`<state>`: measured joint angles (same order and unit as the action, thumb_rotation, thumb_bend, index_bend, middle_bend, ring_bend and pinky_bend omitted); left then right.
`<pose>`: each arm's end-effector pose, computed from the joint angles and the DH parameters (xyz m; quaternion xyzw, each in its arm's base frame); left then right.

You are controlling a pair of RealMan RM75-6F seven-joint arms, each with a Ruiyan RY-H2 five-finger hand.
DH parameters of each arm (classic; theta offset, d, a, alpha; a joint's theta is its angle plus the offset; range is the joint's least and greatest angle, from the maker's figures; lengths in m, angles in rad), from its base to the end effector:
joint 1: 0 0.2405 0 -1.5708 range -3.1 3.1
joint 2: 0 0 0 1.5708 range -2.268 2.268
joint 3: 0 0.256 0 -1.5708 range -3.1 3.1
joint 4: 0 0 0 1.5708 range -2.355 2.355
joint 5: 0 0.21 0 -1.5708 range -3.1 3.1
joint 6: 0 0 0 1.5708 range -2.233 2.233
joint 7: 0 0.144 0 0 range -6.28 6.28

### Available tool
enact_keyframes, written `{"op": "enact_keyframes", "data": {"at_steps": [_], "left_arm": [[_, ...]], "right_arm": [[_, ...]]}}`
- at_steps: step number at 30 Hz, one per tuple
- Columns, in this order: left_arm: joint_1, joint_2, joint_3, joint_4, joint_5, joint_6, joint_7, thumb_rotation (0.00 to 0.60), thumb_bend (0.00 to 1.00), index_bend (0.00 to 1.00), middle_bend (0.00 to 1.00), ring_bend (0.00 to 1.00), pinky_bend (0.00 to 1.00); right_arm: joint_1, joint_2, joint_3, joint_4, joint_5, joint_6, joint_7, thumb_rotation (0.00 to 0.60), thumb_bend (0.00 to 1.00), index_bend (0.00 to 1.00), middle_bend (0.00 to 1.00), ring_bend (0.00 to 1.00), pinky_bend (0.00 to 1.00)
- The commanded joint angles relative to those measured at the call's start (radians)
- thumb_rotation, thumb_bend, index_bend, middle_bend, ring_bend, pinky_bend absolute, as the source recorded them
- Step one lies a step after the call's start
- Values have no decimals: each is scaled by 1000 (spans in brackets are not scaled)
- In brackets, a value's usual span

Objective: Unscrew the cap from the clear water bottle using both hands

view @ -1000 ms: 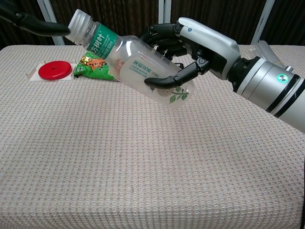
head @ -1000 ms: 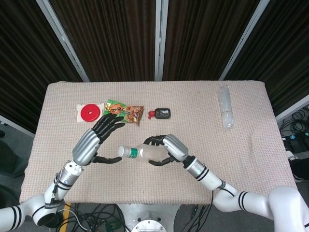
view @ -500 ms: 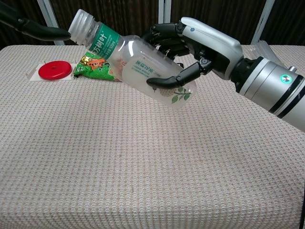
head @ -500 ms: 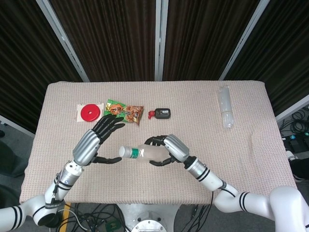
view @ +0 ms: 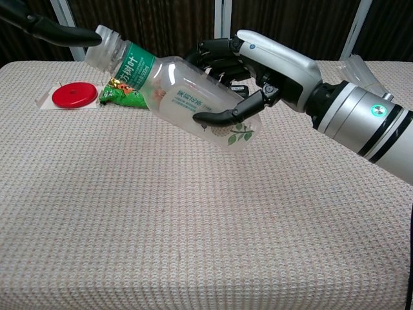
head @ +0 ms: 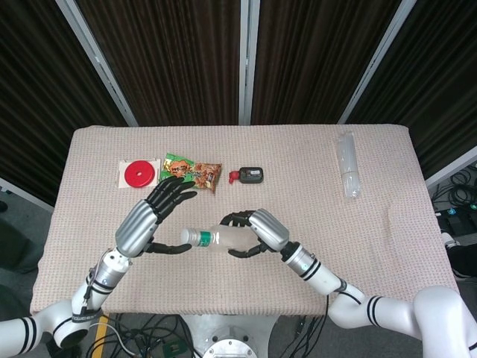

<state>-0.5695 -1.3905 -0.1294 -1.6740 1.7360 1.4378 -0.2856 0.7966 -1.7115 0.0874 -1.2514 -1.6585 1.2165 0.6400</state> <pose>-0.1133 0.2728 0.0759 -0.6244 -0.3464 -0.6648 0.2194 -0.0912 -0.3162 -0.0407 0.6554 -0.4554 0.5949 0.0955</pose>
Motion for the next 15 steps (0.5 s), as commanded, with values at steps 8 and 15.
{"op": "enact_keyframes", "data": {"at_steps": [8,15], "left_arm": [[7,-3,8,15,-17,-1,-4,600,0,133,68,0,0],[0,-5,5,8,-5,1,-4,600,0,133,68,0,0]], "right_arm": [[-9,13,0,-11,-5,23,1,600,581,689,575,485,623],[-4,5,-3,-6,-2,8,-4,600,581,690,576,487,625]]}}
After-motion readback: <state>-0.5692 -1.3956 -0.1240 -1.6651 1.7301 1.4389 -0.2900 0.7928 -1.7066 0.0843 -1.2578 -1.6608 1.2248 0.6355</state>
